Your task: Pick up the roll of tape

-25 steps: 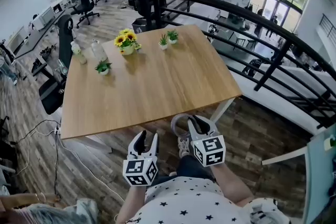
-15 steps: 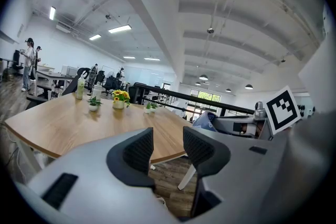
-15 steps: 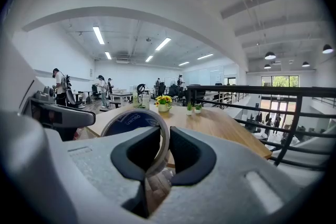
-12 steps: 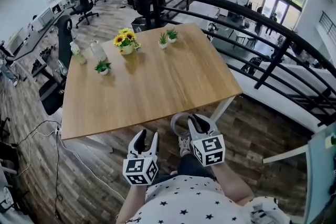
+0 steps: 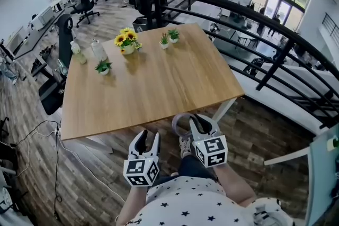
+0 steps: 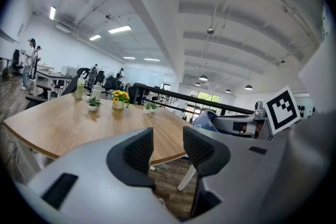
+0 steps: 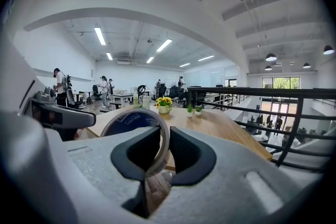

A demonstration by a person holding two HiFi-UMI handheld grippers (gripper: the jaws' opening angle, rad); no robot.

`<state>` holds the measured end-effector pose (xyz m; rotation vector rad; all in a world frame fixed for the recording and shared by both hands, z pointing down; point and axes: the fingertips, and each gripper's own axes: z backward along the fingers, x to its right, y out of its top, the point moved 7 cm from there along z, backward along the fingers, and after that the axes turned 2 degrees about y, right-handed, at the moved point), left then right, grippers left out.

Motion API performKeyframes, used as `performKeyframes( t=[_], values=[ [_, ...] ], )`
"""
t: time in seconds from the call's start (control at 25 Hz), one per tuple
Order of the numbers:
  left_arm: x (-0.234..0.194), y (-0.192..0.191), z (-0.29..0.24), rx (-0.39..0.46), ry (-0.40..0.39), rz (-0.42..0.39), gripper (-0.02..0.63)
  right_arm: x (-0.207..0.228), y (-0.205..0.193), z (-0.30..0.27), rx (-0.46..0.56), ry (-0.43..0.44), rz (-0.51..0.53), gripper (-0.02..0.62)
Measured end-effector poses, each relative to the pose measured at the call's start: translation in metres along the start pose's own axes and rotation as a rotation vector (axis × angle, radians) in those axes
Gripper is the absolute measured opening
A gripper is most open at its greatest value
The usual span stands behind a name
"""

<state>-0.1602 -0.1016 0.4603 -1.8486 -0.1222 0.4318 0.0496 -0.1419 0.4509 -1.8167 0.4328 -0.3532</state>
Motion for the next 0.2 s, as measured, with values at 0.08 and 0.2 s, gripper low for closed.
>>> performKeyframes(
  t=[0.08,0.2],
  values=[
    [-0.0007,-0.0006,-0.0006,-0.001,0.000,0.000,0.172,0.0003,-0.0001,-0.0009,0.002,0.002,0.000,0.064],
    [-0.0025,-0.0014,-0.0015,-0.002,-0.001,0.000,0.172,0.0002,-0.0002,-0.0030,0.004,0.002,0.002,0.064]
  ],
)
